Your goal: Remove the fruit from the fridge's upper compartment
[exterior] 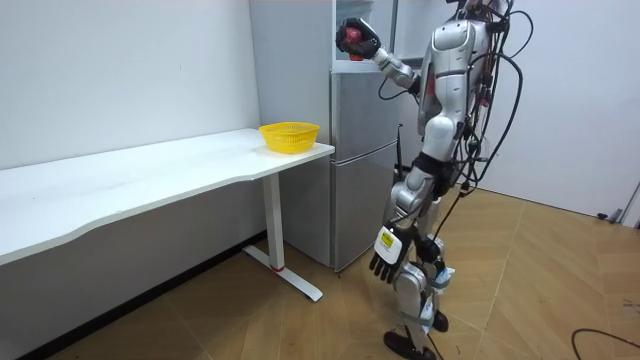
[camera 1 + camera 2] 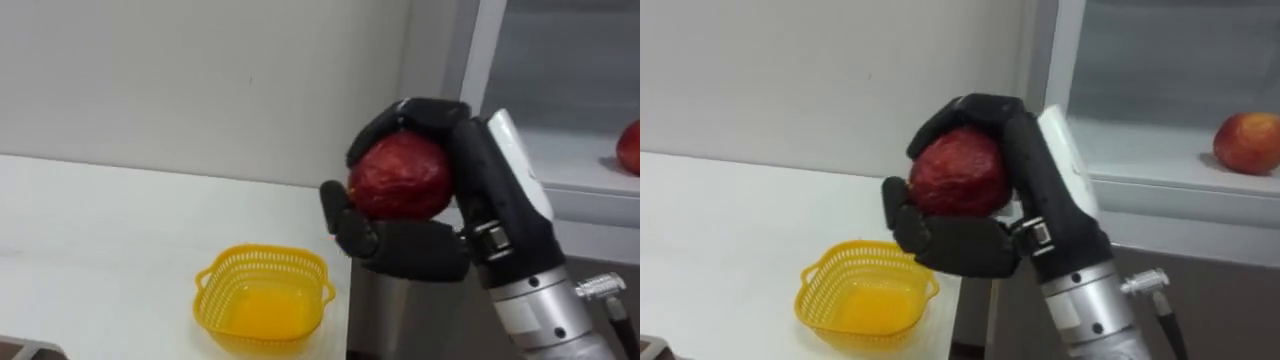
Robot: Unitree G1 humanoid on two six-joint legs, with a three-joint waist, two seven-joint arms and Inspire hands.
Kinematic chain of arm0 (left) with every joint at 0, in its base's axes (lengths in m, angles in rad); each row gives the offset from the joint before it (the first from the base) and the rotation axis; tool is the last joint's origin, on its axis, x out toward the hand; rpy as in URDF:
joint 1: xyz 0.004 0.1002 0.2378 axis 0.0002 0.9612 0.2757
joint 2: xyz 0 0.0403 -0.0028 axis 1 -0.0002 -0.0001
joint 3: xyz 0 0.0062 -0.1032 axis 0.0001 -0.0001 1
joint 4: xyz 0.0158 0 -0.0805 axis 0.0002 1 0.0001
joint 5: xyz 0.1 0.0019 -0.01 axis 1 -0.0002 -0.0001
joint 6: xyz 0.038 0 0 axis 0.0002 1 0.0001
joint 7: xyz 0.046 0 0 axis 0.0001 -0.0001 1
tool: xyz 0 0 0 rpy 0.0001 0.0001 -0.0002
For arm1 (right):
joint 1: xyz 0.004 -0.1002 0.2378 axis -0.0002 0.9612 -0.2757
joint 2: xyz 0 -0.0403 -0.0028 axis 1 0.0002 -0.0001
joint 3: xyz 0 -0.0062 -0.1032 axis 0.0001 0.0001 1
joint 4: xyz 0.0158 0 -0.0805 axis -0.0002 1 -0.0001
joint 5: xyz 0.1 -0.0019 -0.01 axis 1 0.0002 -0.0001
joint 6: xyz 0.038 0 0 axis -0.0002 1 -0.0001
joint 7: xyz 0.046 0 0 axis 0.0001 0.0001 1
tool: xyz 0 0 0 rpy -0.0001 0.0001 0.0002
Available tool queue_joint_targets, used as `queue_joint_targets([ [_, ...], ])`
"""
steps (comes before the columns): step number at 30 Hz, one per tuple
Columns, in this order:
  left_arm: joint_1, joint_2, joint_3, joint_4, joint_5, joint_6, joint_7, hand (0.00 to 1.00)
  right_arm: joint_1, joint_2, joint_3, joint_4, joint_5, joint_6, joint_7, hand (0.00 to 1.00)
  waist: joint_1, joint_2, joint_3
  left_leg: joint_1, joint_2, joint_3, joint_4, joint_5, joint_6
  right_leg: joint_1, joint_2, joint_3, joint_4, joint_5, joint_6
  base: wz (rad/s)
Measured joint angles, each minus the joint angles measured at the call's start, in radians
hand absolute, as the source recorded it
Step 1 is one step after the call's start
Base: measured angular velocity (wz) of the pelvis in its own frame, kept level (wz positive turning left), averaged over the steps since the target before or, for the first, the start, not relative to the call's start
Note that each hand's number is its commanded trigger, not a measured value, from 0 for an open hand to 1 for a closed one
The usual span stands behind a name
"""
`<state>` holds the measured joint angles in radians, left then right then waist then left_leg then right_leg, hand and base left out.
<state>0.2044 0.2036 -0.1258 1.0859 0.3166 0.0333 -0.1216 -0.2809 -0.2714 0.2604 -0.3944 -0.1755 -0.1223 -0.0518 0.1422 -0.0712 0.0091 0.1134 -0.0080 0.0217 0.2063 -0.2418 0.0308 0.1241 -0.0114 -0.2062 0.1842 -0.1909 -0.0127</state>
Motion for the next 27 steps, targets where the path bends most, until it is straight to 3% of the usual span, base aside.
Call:
queue_joint_targets([
  [2, -0.008, 0.009, 0.003, 0.000, 0.002, 0.001, -0.004, 0.00, -0.032, 0.005, 0.026, 0.030, -0.057, 0.000, 0.009, 1.00, 0.020, -0.012, 0.0064, -0.002, 0.001, -0.005, 0.000, 0.000, 0.000, 0.001, -0.003, -0.014, 0.000, 0.000, 0.000, 0.05],
  [4, -0.014, 0.010, 0.003, 0.000, 0.002, 0.003, -0.008, 0.00, -0.056, 0.010, 0.035, 0.070, -0.071, 0.000, 0.016, 1.00, 0.027, -0.014, 0.0072, -0.007, 0.002, -0.014, 0.000, 0.000, 0.001, 0.001, -0.006, -0.023, 0.000, 0.000, 0.000, 0.12],
  [11, -0.015, 0.013, 0.004, 0.000, 0.000, 0.013, -0.024, 0.00, -0.087, 0.013, 0.038, 0.195, -0.121, 0.020, 0.028, 1.00, 0.051, -0.019, 0.0046, -0.023, -0.005, -0.043, 0.000, 0.002, 0.002, -0.002, -0.007, -0.048, 0.000, 0.000, 0.001, 0.14],
  [13, -0.013, 0.014, 0.005, -0.001, 0.002, 0.013, -0.034, 0.00, -0.103, 0.012, 0.038, 0.262, -0.185, 0.028, 0.028, 1.00, 0.059, -0.033, -0.0019, -0.024, -0.005, -0.053, 0.000, 0.003, 0.000, -0.002, -0.005, -0.052, 0.000, 0.000, 0.001, 0.11],
  [17, -0.011, 0.014, 0.006, -0.006, 0.002, 0.012, -0.056, 0.00, -0.107, 0.007, 0.038, 0.343, -0.192, 0.040, 0.028, 1.00, 0.074, -0.046, -0.0008, -0.032, -0.005, -0.069, 0.006, 0.004, -0.001, -0.002, -0.006, -0.072, -0.001, 0.000, 0.001, 0.13],
  [20, -0.017, 0.026, 0.004, -0.006, 0.003, 0.012, -0.062, 0.00, -0.118, -0.039, 0.043, 0.405, -0.194, 0.048, 0.030, 1.00, 0.091, -0.069, 0.0099, -0.035, -0.005, -0.092, 0.016, 0.004, -0.001, 0.002, -0.007, -0.079, 0.000, 0.000, 0.001, 0.21],
  [24, -0.010, 0.041, 0.005, -0.006, 0.010, 0.012, -0.079, 0.00, -0.170, -0.054, 0.046, 0.512, -0.196, 0.051, 0.033, 1.00, 0.099, -0.083, 0.0158, -0.044, -0.006, -0.110, 0.020, 0.004, -0.001, 0.003, -0.009, -0.096, -0.001, 0.000, 0.001, 0.13],
  [27, -0.010, 0.060, 0.006, -0.015, 0.010, 0.013, -0.087, 0.00, -0.201, -0.085, 0.046, 0.589, -0.177, 0.057, 0.033, 1.00, 0.107, -0.099, 0.0111, -0.064, -0.009, -0.120, 0.033, 0.004, -0.001, -0.006, -0.011, -0.100, -0.001, 0.000, 0.001, 0.15],
])
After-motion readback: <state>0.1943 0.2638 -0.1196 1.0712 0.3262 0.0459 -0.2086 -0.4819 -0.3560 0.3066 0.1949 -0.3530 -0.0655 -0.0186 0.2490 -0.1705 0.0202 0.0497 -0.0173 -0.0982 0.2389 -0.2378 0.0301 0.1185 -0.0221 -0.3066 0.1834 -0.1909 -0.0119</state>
